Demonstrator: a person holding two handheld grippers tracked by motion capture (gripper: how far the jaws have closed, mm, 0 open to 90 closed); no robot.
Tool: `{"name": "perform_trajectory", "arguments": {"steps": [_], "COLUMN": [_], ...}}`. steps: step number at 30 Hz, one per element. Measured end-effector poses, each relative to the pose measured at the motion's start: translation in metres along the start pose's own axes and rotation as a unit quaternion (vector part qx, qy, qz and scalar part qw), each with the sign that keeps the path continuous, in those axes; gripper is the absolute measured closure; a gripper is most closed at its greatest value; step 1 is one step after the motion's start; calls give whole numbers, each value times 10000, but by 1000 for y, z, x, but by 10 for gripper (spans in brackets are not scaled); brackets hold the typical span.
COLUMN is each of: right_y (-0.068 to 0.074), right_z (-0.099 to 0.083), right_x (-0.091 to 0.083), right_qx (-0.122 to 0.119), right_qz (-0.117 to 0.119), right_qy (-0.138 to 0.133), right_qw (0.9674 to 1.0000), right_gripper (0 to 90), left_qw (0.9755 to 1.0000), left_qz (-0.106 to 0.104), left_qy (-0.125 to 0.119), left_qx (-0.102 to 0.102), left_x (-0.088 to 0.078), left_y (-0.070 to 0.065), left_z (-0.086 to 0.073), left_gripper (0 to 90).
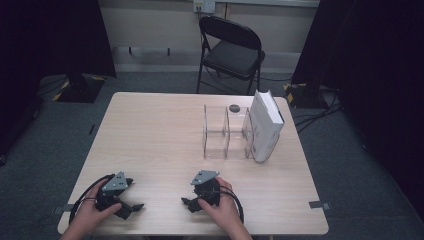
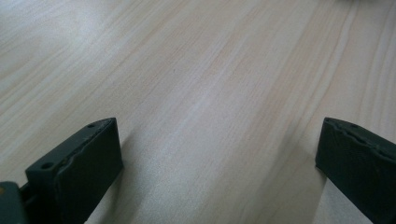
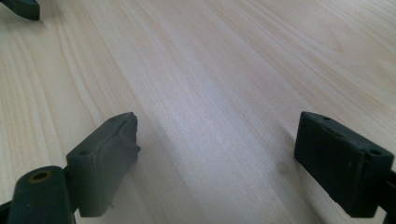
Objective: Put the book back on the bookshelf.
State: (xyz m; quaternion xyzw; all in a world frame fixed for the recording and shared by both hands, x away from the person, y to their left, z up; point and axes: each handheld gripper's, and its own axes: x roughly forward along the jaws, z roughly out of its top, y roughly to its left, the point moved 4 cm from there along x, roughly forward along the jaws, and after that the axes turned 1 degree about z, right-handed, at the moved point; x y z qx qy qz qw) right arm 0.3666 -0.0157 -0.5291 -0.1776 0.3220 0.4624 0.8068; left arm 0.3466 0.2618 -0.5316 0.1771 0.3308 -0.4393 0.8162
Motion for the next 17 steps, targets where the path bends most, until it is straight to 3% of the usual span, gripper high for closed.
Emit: {"name": "perform_trajectory", "arguments": {"steps": [17], "right_y": [0], "right_z": [0], "right_x": [0], "right_qx": [-3], "right_qz": [-44], "right_qy": [3], "right_qw": [10000], "right_gripper": [120], "left_qw": [10000], "left_qz": [1], "left_qy": [2], "left_qx": [-1], "left_x": [0], "left_y": [0], "left_z": [0], "left_gripper": [0]}}
